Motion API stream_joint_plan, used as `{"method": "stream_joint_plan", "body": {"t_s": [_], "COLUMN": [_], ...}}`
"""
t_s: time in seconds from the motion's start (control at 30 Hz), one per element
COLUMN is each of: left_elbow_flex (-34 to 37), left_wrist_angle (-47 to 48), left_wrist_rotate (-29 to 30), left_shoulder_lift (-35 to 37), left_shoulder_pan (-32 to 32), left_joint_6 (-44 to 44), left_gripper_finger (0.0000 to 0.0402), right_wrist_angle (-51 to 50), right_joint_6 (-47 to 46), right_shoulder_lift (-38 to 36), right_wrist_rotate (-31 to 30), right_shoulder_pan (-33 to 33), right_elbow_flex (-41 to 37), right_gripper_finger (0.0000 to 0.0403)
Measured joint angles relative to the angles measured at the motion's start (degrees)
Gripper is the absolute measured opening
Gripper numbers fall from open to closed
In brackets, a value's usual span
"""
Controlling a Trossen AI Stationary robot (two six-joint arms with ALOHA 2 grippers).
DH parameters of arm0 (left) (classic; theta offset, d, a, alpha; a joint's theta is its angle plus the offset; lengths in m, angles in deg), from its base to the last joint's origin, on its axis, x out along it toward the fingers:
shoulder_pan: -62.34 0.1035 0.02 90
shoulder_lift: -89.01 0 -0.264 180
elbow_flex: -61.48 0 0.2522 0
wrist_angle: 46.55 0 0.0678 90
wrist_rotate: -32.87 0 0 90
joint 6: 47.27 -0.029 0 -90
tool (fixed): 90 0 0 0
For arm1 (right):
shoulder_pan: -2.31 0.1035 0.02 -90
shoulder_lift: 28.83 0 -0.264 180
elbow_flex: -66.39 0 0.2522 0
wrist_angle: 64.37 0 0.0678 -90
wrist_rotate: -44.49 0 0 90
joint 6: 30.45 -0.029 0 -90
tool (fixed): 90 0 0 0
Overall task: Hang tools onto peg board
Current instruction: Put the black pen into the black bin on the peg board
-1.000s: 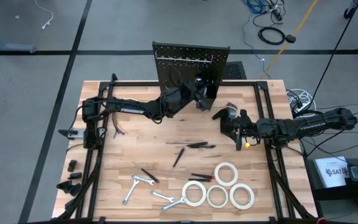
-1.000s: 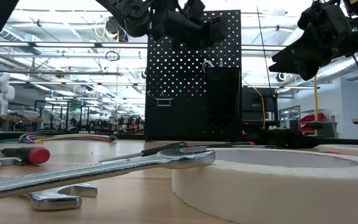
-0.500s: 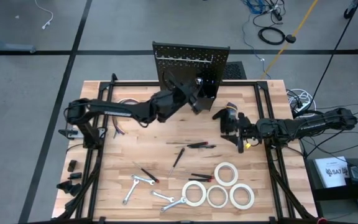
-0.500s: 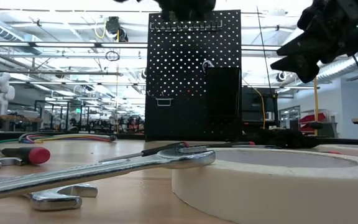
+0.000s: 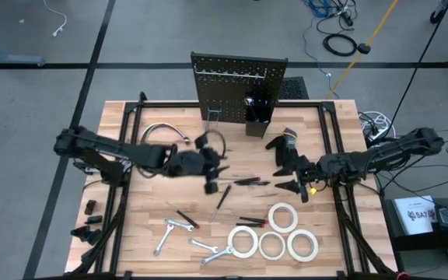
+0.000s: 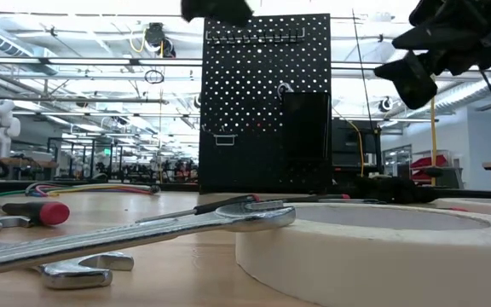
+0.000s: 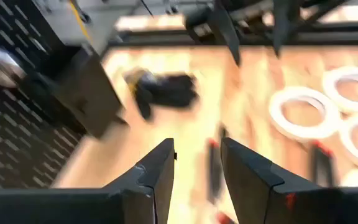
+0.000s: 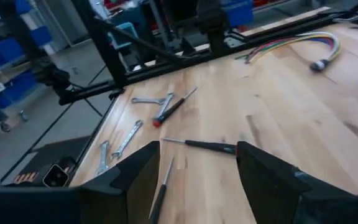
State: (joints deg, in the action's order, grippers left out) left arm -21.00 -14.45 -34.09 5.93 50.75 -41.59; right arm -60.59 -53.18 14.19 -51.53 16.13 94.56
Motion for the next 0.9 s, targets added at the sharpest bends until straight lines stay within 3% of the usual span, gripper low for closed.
{"method": "stream_joint_plan", "body": {"t_s": [0.27,0.4,0.5,0.73,0.9], "left_elbow_flex": [13.6,17.7,19.3,19.6,19.6], "left_wrist_angle": [-4.0,-3.3,-1.9,0.1,-1.1], "left_wrist_rotate": [6.1,5.7,2.2,-1.4,-1.6], "left_shoulder_lift": [2.7,2.6,2.7,2.7,2.0], "left_shoulder_pan": [-9.8,-13.6,-15.5,-18.2,-18.2], "left_joint_6": [14.7,20.5,23.3,21.9,18.4], "left_gripper_finger": [0.0134,0.0134,0.0134,0.0134,0.0134], "right_wrist_angle": [8.1,7.8,8.0,6.1,-4.9], "right_joint_6": [-0.9,2.7,5.5,3.8,1.4], "right_shoulder_lift": [14.3,21.6,27.0,36.7,40.0], "right_wrist_rotate": [0.2,0.1,0.0,0.0,-0.4], "right_shoulder_pan": [3.0,4.5,4.7,4.3,4.3], "right_elbow_flex": [2.4,7.9,12.0,18.9,23.2], "right_gripper_finger": [0.0206,0.0206,0.0206,0.0205,0.0205]}}
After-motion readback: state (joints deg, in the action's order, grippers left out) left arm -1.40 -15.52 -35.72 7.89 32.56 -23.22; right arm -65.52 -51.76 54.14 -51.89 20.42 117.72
